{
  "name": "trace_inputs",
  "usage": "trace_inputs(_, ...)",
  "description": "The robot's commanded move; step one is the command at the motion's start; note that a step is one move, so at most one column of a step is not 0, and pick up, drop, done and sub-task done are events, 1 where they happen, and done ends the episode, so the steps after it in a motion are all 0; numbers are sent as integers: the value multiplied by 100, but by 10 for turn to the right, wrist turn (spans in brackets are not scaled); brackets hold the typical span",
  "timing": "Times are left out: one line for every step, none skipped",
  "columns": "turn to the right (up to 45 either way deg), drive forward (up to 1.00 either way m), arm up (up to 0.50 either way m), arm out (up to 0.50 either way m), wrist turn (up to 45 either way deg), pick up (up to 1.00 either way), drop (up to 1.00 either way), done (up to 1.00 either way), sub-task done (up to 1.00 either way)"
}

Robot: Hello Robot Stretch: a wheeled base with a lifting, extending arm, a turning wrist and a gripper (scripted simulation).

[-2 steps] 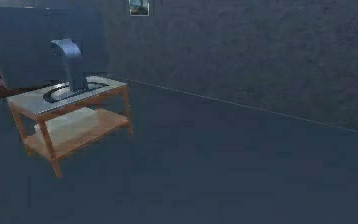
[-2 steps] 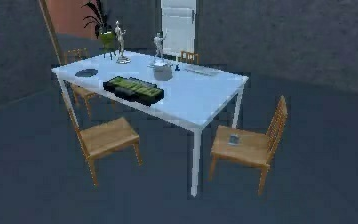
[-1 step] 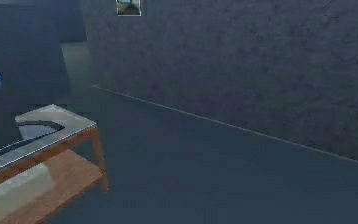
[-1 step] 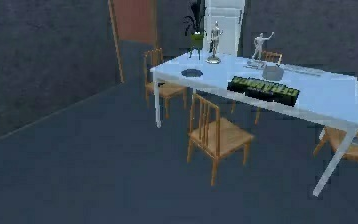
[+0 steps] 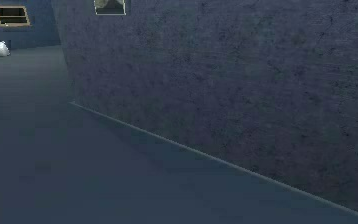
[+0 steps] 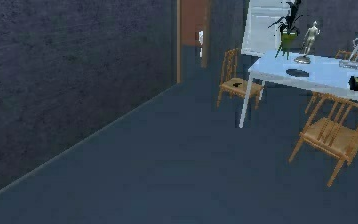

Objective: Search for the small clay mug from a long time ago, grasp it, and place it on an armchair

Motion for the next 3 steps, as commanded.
trace_inputs(30,0,0,0,0,0,0,0,0)
trace_inputs(0,20,0,0,0,0,0,0,0)
trace_inputs(-90,0,0,0,0,0,0,0,0)
